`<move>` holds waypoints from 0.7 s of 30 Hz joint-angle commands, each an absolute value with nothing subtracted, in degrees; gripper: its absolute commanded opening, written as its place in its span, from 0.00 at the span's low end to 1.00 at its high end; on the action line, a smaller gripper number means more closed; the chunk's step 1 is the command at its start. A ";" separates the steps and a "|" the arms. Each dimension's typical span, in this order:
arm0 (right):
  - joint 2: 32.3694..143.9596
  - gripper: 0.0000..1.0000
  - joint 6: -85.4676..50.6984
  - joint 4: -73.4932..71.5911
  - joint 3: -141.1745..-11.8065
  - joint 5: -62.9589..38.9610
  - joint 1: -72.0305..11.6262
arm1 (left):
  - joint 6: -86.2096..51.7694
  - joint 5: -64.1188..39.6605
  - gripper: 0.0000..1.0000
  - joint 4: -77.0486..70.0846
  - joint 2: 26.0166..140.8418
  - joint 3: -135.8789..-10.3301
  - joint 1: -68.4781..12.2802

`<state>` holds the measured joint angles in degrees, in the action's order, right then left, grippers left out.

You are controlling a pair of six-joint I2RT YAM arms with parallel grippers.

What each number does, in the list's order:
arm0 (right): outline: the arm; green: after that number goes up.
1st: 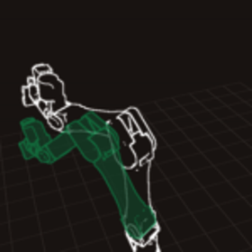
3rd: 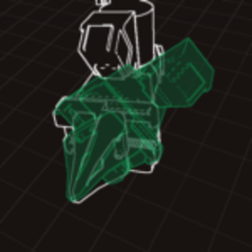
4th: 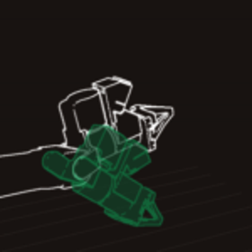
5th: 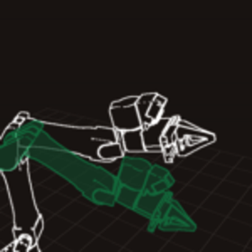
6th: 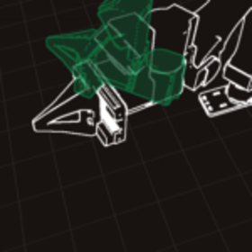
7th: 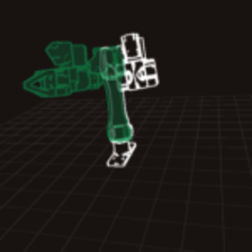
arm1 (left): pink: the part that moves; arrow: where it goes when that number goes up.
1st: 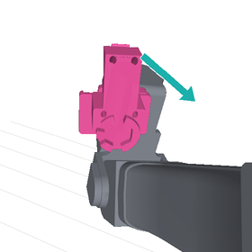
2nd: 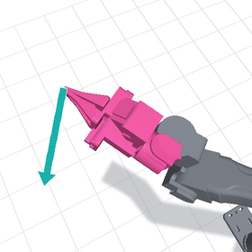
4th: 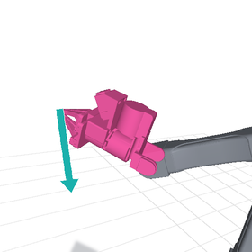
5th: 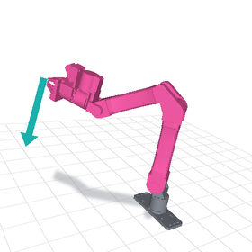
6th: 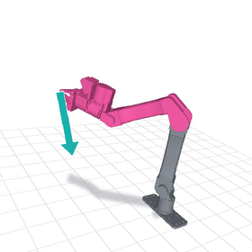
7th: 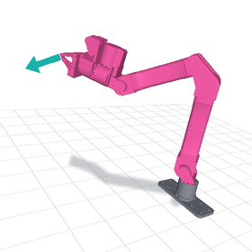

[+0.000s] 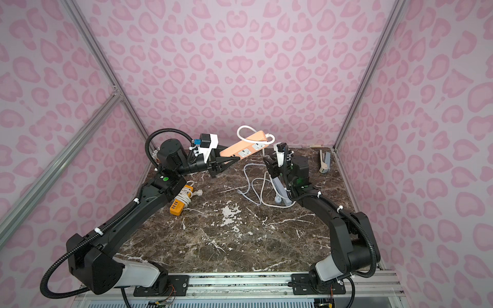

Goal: Wrap the cord around the power strip
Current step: Wrap the power cord around the power strip.

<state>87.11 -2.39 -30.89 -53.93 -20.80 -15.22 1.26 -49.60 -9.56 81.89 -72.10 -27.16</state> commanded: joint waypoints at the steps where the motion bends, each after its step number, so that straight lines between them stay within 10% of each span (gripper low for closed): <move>1: 87.97 0.49 0.58 -35.65 -55.67 -16.59 -17.55 | 0.72 -48.51 0.03 -11.13 82.31 -73.19 -27.07; 11: 91.97 0.59 2.30 -42.51 -57.99 -9.98 -21.19 | -0.26 -48.74 0.03 -10.91 82.64 -73.30 -27.20; 21: 86.66 0.02 14.85 -38.81 -51.27 0.66 -24.48 | -2.67 -24.28 0.03 -5.69 85.41 -79.30 -23.46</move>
<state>89.47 8.51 -38.76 -53.39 -6.66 -24.32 -1.56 -35.20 -6.09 84.51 -78.17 -24.93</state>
